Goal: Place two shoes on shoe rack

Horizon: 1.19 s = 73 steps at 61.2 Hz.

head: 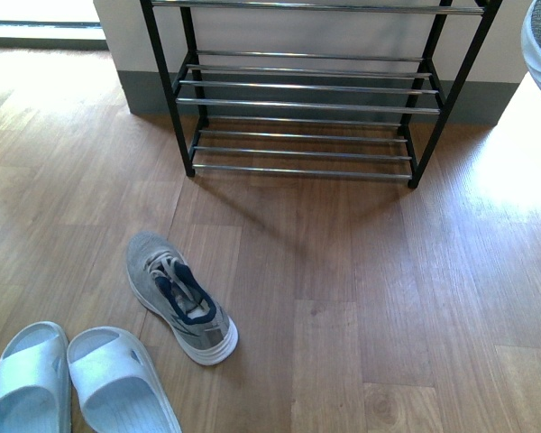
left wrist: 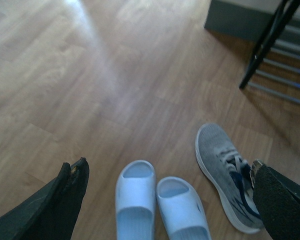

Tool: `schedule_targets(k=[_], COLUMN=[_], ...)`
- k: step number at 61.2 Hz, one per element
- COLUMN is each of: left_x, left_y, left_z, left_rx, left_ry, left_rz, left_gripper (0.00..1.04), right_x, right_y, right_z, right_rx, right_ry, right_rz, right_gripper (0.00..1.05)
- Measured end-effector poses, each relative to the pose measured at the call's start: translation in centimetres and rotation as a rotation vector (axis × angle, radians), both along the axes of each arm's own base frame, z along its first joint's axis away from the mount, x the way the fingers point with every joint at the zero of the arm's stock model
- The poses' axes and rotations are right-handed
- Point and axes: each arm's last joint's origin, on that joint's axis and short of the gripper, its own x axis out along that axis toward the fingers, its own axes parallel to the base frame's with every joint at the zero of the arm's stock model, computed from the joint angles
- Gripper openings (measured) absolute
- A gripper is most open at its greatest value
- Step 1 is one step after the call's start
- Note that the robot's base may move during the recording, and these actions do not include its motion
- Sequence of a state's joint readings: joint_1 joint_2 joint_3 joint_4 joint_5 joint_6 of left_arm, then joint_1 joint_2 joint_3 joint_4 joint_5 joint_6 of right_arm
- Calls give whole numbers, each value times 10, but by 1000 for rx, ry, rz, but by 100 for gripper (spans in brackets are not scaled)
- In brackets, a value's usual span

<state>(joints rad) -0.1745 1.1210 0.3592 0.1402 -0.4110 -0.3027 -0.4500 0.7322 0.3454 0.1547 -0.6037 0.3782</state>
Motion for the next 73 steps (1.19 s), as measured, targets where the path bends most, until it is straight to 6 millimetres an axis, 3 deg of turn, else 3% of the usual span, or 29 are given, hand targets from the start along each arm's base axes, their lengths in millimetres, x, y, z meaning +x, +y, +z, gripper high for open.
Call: schedule_targets(k=[10, 15, 23, 34, 59, 73], left_x=[52, 75, 91, 105, 135, 141], left_y=[-32, -48, -68, -83, -71, -81], left_z=[-56, -93, -151, -207, -275, -282], left_rx=[-110, -154, -192, -236, -324, -350], left_ry=[148, 223, 348, 445, 495, 483], left_rz=[-56, -51, -37, 12, 150, 134], left_gripper=[95, 95, 95, 95, 95, 95], right_x=[0, 0, 0, 0, 0, 0], right_y=[0, 0, 0, 0, 0, 0], right_z=[0, 0, 0, 0, 0, 0], right_rx=[0, 0, 0, 0, 0, 0], right_ry=[0, 0, 0, 0, 0, 0], right_rz=[0, 0, 0, 0, 0, 0], right_gripper=[5, 5, 5, 5, 5, 5])
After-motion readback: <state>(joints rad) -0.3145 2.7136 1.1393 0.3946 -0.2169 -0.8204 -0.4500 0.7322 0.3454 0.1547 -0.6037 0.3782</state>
